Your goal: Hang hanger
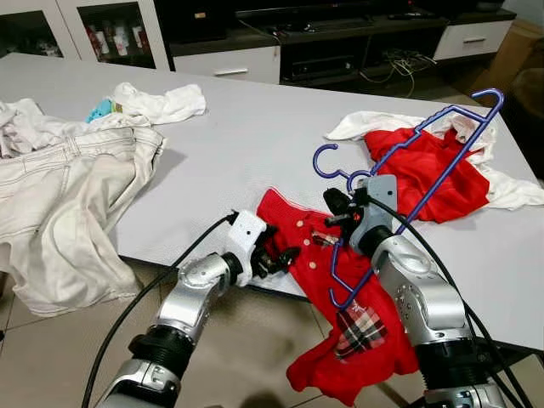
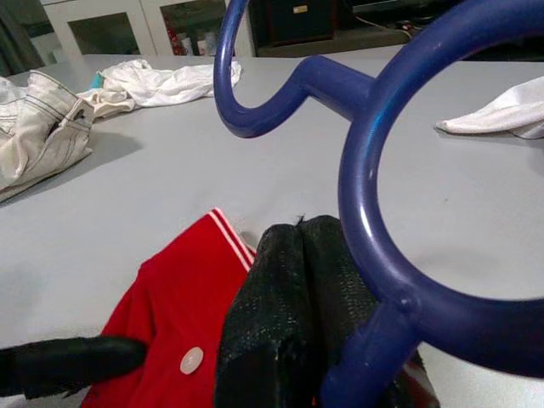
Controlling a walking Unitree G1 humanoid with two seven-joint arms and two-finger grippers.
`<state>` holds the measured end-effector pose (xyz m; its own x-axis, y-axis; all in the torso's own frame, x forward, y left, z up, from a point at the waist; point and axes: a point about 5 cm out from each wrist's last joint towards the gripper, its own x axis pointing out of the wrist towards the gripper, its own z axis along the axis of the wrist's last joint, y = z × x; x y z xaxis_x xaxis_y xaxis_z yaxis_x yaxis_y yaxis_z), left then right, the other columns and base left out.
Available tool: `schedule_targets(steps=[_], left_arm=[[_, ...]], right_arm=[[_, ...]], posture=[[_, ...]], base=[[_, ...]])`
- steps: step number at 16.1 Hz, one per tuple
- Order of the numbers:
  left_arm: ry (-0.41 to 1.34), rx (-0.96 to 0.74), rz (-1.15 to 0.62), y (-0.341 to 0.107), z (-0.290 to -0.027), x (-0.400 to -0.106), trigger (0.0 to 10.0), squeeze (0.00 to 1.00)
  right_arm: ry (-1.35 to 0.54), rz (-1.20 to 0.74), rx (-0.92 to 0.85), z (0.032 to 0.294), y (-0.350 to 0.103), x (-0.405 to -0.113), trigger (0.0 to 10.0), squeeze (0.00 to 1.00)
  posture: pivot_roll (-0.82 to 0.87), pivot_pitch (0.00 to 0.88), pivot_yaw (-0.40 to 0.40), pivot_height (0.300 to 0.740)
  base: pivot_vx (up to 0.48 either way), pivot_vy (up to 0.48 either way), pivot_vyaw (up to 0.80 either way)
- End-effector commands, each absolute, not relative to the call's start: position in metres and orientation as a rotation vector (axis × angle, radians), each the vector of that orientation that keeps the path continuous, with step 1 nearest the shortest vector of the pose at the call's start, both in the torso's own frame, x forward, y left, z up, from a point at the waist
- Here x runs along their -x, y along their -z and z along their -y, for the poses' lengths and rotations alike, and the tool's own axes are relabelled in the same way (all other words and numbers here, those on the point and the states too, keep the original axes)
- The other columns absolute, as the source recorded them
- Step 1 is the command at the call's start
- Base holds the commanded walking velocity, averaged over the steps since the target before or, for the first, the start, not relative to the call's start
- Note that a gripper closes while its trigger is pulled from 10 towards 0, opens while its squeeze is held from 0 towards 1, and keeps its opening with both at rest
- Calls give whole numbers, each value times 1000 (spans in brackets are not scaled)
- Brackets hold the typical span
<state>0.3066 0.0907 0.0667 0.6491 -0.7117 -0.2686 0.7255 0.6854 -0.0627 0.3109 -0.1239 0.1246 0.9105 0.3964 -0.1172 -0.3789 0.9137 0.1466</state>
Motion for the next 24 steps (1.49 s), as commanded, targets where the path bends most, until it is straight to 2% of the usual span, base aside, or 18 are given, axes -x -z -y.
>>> schedule_targets(steps=[1,8,12,19,21,23,24], left_arm=[[809,-22,-320,-64,-91,-307,10000,0],[734,129,-392,-67,-82,-310,10000,0],[730,-24,-500,-59,-90,-309,10000,0],[728,-178,-564,-63,-100,-308,10000,0],[704,-175,-537,-69,-102,-312,10000,0],[698,-139,-428,-84,-99,-318,10000,0],[716,-66,-314,-101,-94,-321,10000,0]], right_arm=[[-401,-171,-102,124,-120,-309,10000,0],[-411,-171,-87,122,-120,-309,10000,0],[-407,-172,-90,122,-119,-308,10000,0],[-409,-171,-94,121,-119,-309,10000,0],[-409,-171,-94,121,-119,-309,10000,0],[-409,-171,-93,121,-119,-310,10000,0],[-409,-171,-93,122,-119,-310,10000,0]], posture=[[-69,0,6,740],[-70,0,8,740],[-68,0,10,740],[-63,0,9,740],[-63,0,9,740],[-63,0,9,740],[-60,0,6,740]], base=[[0,0,0],[0,0,0],[0,0,0],[0,0,0],[0,0,0],[0,0,0],[0,0,0]])
